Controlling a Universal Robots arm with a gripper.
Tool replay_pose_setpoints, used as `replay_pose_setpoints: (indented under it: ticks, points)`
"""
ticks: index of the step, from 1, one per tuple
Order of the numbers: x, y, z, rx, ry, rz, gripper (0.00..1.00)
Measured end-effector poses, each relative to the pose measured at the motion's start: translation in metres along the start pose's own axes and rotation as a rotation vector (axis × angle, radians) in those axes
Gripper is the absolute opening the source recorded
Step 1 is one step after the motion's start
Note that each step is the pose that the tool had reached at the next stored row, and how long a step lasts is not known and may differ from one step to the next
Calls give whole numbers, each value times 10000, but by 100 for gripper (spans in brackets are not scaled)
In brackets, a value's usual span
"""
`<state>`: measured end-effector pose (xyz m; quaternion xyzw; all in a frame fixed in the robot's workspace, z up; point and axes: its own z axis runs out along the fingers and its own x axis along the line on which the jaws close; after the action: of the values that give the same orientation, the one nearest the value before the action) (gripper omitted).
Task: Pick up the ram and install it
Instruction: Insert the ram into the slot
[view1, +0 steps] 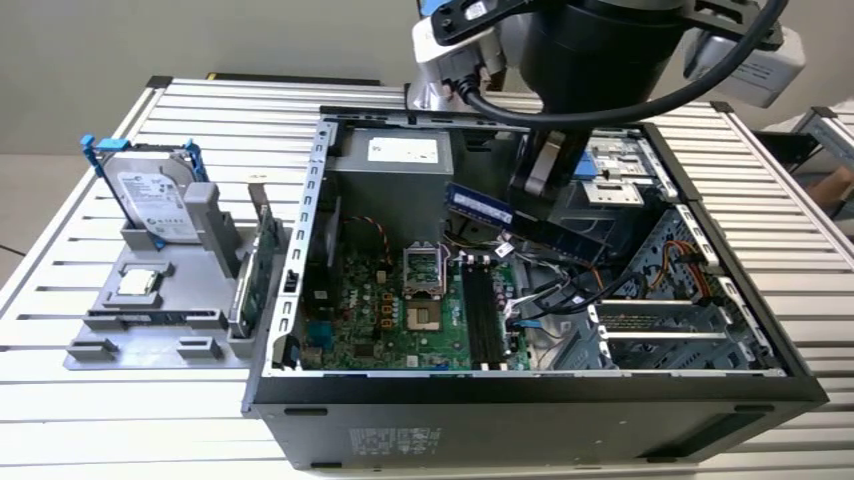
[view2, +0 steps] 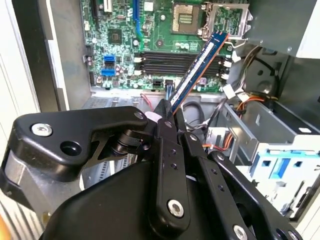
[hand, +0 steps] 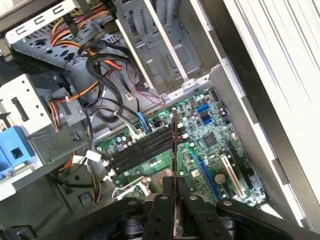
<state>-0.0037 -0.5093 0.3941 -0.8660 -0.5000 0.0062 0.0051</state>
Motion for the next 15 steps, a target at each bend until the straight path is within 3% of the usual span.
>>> replay_pose_setpoints:
  ticks: [15]
  points:
    - [0, 0, 1, 11, 28, 1868, 0]
